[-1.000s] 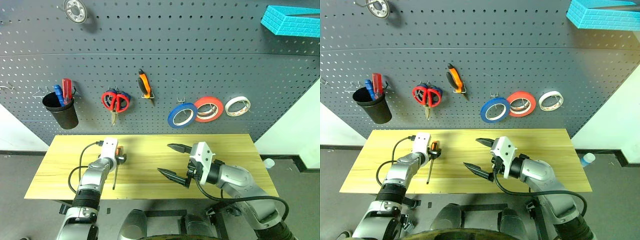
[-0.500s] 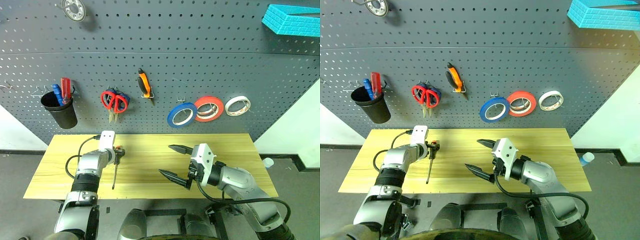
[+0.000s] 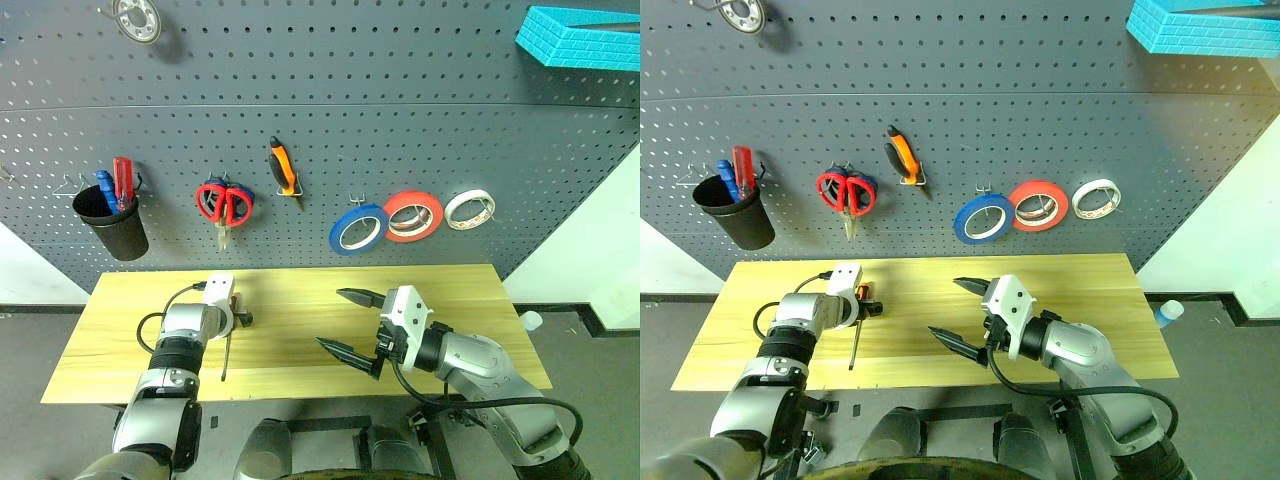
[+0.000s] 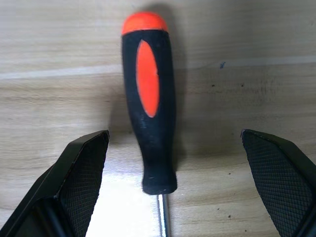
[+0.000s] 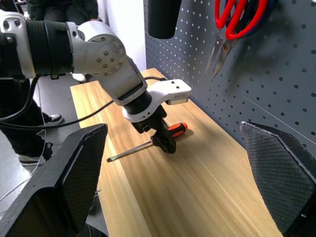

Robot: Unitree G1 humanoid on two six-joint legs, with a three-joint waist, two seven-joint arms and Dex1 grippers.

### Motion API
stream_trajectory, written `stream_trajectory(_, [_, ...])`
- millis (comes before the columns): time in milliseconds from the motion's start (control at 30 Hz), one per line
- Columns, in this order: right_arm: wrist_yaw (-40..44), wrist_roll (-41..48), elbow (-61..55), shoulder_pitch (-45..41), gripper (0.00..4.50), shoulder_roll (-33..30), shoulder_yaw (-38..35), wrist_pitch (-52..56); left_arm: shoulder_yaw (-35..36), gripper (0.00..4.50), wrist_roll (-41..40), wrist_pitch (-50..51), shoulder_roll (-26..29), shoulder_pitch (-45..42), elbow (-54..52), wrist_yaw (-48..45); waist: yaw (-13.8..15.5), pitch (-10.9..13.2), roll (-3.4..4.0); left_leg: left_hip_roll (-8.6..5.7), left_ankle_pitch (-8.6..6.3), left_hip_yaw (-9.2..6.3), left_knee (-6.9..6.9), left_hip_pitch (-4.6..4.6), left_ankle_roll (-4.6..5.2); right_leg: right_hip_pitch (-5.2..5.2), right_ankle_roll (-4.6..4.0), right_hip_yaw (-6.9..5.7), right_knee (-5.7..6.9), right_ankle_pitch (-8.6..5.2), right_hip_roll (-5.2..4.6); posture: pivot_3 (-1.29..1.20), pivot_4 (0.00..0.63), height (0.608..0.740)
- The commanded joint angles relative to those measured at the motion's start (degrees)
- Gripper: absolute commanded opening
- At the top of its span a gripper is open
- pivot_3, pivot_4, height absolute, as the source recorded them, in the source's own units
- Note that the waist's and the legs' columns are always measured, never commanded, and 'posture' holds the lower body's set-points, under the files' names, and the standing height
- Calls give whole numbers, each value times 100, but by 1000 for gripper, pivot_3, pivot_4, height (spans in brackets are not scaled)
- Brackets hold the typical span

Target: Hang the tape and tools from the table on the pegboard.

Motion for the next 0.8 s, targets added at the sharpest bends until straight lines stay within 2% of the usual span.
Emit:
stream_trajectory(33, [0, 59, -159, -22, 4500, -21, -109, -53, 2, 4475, 4, -57, 8, -157, 128, 15, 1, 0, 0, 0, 0, 0, 0, 0, 0, 0, 0, 0, 0, 0, 0, 316, 66, 740])
stream_trajectory(167, [2, 39, -180, 70, 4500, -47, -127, -94, 4, 4475, -21, 49, -27, -118, 95, 20, 2, 0, 0, 0, 0, 0, 0, 0, 0, 0, 0, 0, -1, 0, 0, 315, 64, 740])
stream_trajectory(233, [-7, 28, -214, 121, 4500, -55, -124, -107, 9, 4096, -22, 78, -35, -97, 66, 36, 2, 0, 0, 0, 0, 0, 0, -1, 0, 0, 0, 0, -1, 0, 0, 317, 64, 740])
stream_trajectory(433, [-28, 53, -289, 148, 4500, -64, -127, -88, 30, 2352, -43, 178, -55, -37, -23, 79, 1, 0, 0, 0, 0, 0, 0, 0, 0, 0, 0, 0, -1, 0, 0, 319, 65, 740])
stream_trajectory(600, [-38, 104, -313, 43, 4500, -69, -146, 7, 52, 683, -60, 213, -59, -15, -60, 111, 3, 0, 0, 0, 0, 0, 0, 0, 0, 0, 0, 0, -1, 0, 0, 322, 65, 740])
stream_trajectory(633, [-40, 114, -316, 13, 4500, -68, -144, 32, 53, 482, -65, 228, -64, -2, -92, 112, 3, 0, 0, -1, 0, 0, 0, 0, 0, 0, 0, 0, -1, 0, 0, 322, 64, 740])
stream_trajectory(800, [-47, 124, -280, -90, 4500, -53, -126, 96, 63, 484, -94, 307, -109, 96, -311, 123, 8, 0, 0, 0, 0, 0, 0, -2, 0, -1, 0, 0, -2, 0, 0, 327, 62, 740])
